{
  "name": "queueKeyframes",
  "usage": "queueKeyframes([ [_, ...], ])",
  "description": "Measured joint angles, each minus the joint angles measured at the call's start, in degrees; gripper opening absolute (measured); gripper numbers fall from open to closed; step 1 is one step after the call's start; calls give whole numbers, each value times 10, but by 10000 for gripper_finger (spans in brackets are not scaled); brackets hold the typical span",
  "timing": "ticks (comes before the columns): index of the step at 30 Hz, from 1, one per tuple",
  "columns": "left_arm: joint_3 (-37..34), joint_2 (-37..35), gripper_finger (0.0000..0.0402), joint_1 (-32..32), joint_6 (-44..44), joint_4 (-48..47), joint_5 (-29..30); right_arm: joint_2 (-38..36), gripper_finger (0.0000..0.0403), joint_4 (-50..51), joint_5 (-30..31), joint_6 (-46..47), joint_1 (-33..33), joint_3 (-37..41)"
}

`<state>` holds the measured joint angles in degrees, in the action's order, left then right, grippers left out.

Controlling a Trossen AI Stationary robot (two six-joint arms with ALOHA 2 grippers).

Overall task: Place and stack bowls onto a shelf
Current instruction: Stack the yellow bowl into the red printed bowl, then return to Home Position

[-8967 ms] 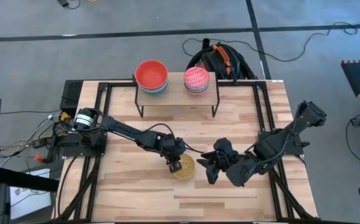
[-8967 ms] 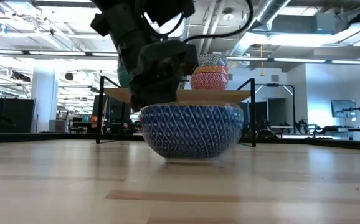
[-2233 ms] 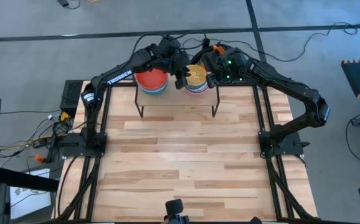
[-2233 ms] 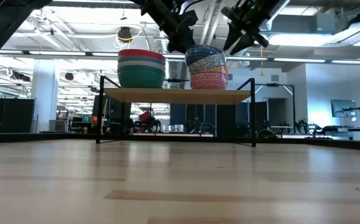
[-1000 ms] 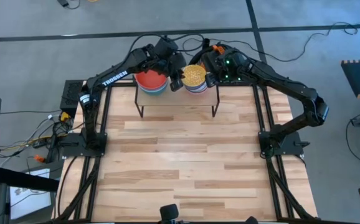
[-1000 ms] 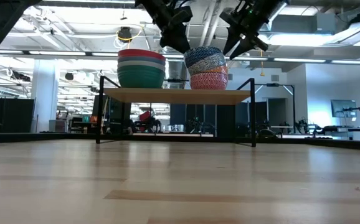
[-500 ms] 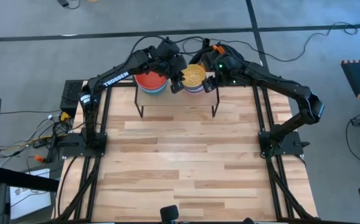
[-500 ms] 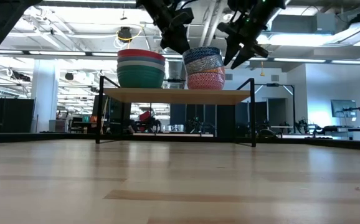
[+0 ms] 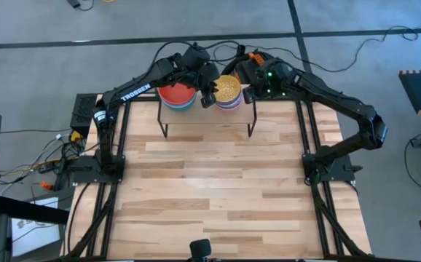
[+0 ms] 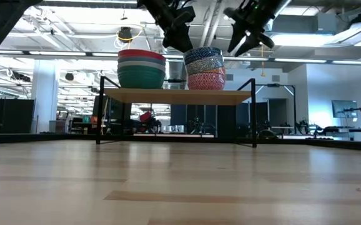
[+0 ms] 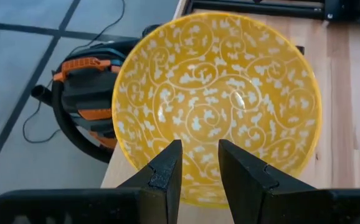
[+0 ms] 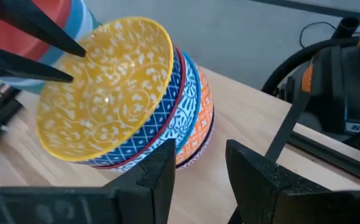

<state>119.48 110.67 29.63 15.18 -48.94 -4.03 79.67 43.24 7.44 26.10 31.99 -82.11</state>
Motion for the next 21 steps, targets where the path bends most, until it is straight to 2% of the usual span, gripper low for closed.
queueKeyframes([
  [7,0,-2,91,-1,2,14,0,-32,168,-24,1,23,-13,0],
  [10,-1,-24,91,-1,1,30,-1,-55,168,-29,5,21,-34,0],
  [15,1,-74,91,-1,-27,24,-43,-77,151,-22,95,4,-111,0],
  [17,-6,-85,85,0,-42,12,-60,-81,133,-38,107,4,-146,12],
  [21,-92,-137,58,-11,-79,58,-79,-105,98,-136,107,23,-209,90],
])
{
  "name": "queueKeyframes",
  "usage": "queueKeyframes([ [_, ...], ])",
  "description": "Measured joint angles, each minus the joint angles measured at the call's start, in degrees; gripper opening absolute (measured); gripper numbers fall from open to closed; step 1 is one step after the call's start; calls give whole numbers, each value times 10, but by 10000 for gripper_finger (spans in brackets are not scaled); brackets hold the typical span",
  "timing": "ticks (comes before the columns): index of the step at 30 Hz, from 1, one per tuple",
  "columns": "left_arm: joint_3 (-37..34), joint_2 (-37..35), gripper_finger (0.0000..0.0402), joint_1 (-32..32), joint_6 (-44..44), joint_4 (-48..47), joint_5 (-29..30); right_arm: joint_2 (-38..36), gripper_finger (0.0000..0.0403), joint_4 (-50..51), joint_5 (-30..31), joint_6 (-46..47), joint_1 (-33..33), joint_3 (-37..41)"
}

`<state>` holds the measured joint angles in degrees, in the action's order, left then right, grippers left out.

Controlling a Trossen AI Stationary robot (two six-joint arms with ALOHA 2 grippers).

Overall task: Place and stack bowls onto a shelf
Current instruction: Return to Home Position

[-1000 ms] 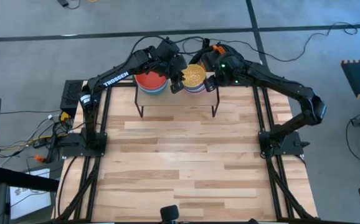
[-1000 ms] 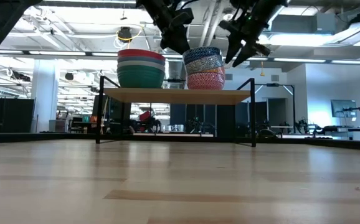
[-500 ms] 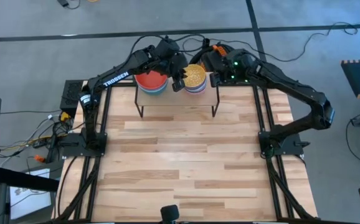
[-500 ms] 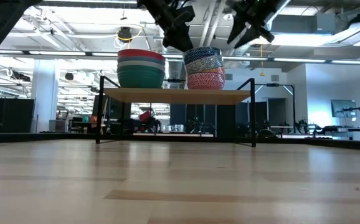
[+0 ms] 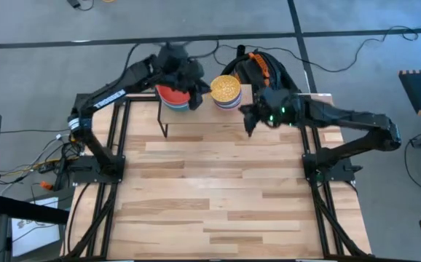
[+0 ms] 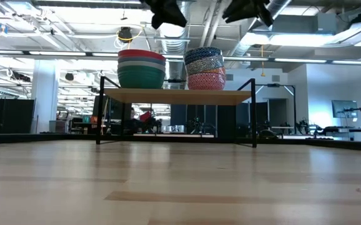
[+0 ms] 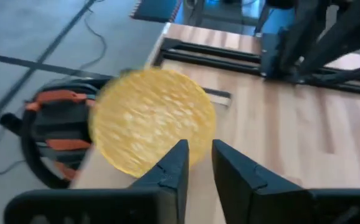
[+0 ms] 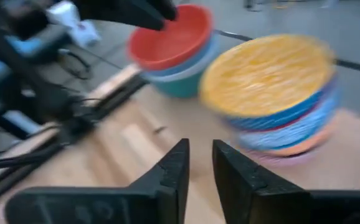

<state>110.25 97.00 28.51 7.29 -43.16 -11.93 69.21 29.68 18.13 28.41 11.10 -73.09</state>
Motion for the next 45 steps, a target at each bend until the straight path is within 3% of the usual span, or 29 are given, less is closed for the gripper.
queueKeyframes([
  [7,-275,-179,9,-79,-91,213,25,-67,62,-161,0,23,-105,121],
  [14,-463,-343,0,-174,-166,332,128,-86,31,-302,-28,-44,-157,162],
  [21,-653,-491,0,-357,-225,424,288,-7,22,-434,-77,-65,-207,168],
  [28,-716,-513,0,-485,-248,441,317,68,23,-481,-77,-75,-258,168],
  [31,-718,-496,0,-518,-232,440,308,83,20,-440,-78,-52,-277,168],
  [34,-715,-479,0,-526,-172,440,274,89,25,-413,-63,-45,-292,168],
  [38,-699,-484,0,-525,-126,441,298,62,18,-419,-25,-119,-315,169],
  [45,-720,-589,0,-504,-39,437,323,-37,18,-341,-14,-271,-329,167],
])
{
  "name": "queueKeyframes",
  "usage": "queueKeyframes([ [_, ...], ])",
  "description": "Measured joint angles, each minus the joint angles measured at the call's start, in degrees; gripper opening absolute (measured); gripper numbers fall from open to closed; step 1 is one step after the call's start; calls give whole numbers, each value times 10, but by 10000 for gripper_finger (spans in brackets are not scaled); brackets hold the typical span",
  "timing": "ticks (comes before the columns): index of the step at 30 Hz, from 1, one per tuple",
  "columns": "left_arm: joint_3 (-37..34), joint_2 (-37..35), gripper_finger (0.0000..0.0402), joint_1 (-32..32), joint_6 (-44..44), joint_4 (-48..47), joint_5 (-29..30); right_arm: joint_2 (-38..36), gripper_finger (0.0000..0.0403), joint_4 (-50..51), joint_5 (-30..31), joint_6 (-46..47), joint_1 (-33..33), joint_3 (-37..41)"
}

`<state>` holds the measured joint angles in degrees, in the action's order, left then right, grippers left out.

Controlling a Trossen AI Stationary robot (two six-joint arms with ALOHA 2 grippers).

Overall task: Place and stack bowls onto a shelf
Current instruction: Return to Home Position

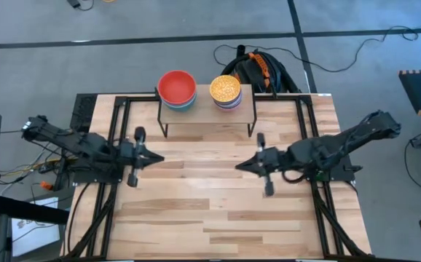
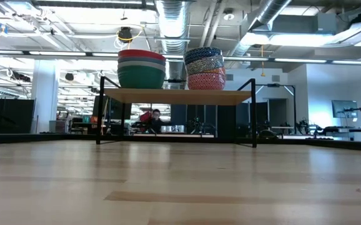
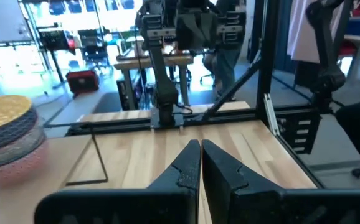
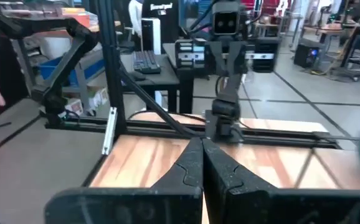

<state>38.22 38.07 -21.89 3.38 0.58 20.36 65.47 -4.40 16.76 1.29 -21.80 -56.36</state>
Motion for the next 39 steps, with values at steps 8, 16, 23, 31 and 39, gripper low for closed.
queueKeyframes([
  [8,-95,-82,0,17,-22,8,-2,-92,18,86,1,-31,2,6],
  [16,-179,-82,0,41,-70,80,-4,-156,18,-40,0,-8,23,144],
  [23,-182,-82,0,86,-74,56,-11,-212,18,-115,-3,47,36,260],
  [31,-182,-143,0,156,-56,52,-71,-298,19,-122,-31,49,49,333],
  [39,-215,-193,0,157,-45,66,-66,-312,18,-193,-46,77,58,416],
])
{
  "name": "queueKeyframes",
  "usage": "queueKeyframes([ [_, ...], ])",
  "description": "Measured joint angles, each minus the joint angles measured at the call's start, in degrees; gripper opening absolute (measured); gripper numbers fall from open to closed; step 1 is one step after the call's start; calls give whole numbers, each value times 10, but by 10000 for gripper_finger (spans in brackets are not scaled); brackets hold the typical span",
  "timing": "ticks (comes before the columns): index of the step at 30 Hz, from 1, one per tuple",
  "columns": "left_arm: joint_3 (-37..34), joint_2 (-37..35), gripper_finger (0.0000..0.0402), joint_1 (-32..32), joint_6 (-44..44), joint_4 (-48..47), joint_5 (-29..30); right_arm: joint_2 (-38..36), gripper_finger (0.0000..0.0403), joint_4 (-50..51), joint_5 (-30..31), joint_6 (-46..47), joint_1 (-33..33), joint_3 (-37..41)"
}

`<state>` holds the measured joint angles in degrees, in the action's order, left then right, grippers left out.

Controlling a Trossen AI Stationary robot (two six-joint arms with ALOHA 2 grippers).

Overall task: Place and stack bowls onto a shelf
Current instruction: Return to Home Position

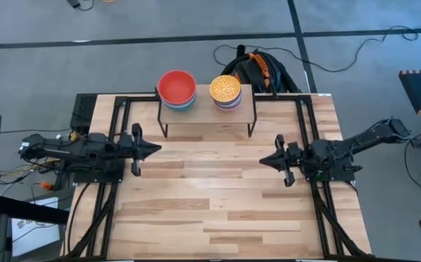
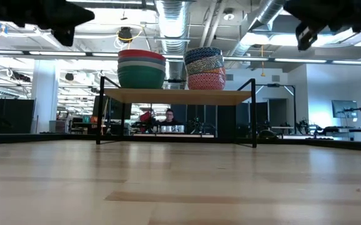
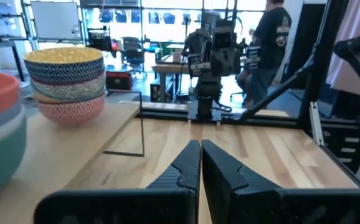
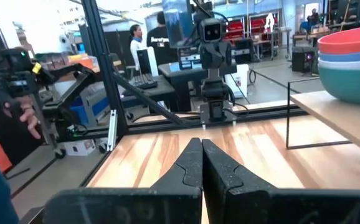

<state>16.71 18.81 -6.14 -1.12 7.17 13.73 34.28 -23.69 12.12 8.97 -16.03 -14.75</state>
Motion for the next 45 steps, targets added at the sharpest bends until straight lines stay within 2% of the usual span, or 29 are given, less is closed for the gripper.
queueKeyframes([
  [4,-40,0,0,0,7,55,18,-1,18,-35,0,-4,4,33],
  [8,-39,-25,0,1,27,52,42,-40,18,-32,-9,-24,21,49],
  [17,-25,-125,0,0,20,-61,45,-199,18,128,-63,-35,93,51],
  [24,-25,-188,0,0,19,-151,43,-216,18,88,-136,-16,176,89],
  [28,-27,-185,0,0,14,-155,41,-223,18,72,-172,6,205,113],
  [32,-44,-188,0,0,0,-158,33,-255,18,92,-199,7,207,115],
  [38,-49,-187,0,0,-3,-157,34,-338,18,192,-200,6,207,115],
  [45,-56,-187,0,0,-7,-173,45,-342,18,178,-218,-3,205,129],
])
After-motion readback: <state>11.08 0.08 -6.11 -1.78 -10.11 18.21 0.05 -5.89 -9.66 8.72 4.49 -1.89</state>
